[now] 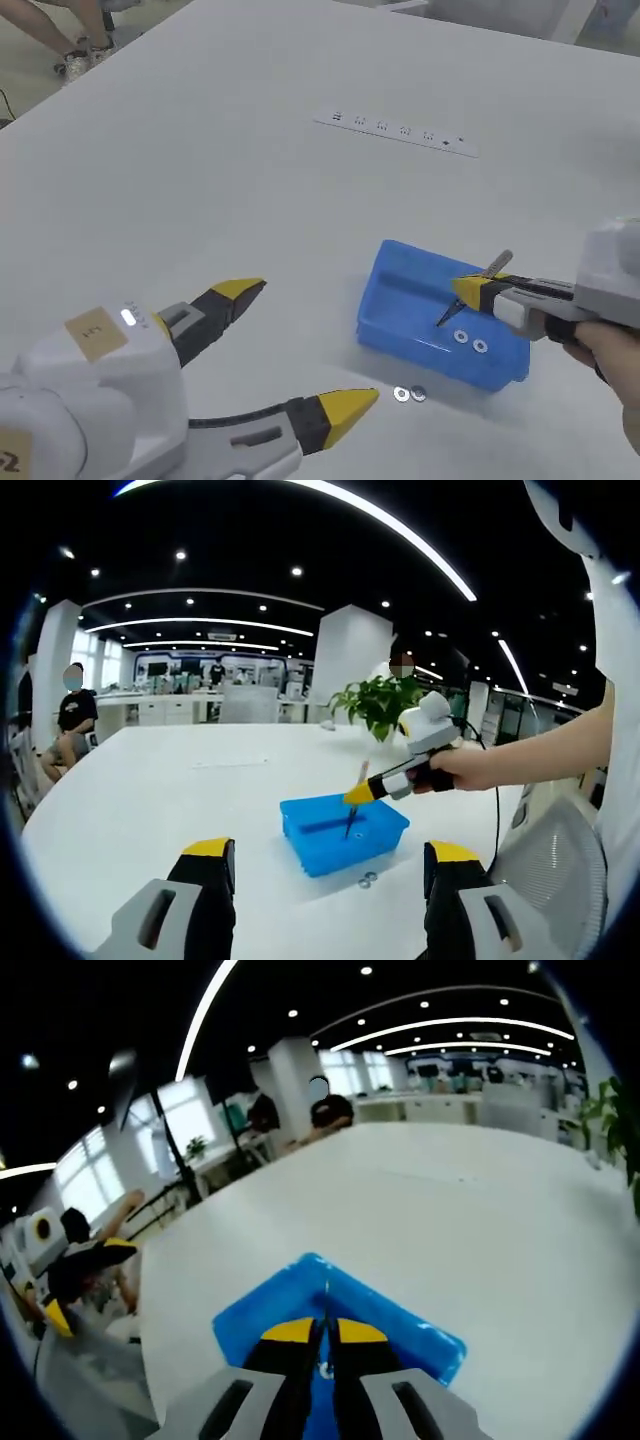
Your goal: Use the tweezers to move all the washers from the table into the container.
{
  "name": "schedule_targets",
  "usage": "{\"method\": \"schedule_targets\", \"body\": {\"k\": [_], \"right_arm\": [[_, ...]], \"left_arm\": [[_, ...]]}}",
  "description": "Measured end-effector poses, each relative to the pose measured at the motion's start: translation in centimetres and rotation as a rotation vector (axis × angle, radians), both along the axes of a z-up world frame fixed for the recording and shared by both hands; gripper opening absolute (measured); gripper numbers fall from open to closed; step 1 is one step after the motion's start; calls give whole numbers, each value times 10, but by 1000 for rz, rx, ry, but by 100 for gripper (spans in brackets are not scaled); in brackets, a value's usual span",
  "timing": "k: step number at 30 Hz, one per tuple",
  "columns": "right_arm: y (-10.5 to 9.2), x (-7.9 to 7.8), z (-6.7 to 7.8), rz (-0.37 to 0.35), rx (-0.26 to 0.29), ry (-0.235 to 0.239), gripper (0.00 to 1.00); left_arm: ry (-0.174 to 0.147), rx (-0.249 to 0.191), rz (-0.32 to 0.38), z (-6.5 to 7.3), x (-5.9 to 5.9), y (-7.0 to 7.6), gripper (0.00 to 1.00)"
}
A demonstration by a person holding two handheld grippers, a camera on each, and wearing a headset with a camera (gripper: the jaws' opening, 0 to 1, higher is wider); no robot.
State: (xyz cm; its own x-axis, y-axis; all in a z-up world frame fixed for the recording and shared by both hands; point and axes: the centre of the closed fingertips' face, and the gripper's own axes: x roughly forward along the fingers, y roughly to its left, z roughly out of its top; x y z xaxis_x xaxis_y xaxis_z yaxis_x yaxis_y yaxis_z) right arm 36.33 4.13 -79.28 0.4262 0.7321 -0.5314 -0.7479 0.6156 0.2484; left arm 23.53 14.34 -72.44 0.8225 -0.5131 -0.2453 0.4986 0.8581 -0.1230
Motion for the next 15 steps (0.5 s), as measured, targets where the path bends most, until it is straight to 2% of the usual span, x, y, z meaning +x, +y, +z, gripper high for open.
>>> {"method": "schedule_targets", "body": {"k": [4,10,13,15], "right_arm": [[3,-1,0,15,-6,-8,2],[7,-3,0,53,-22,-45,3],[7,-5,7,55,-5,-60,3],[8,-8,13,55,17,-66,3]], "left_arm": [[2,0,5,0,0,1,78],[4,2,0,-1,0,0,78],[-5,-17,2,2,0,0,79],[1,-15,10,1,1,1,79]]}}
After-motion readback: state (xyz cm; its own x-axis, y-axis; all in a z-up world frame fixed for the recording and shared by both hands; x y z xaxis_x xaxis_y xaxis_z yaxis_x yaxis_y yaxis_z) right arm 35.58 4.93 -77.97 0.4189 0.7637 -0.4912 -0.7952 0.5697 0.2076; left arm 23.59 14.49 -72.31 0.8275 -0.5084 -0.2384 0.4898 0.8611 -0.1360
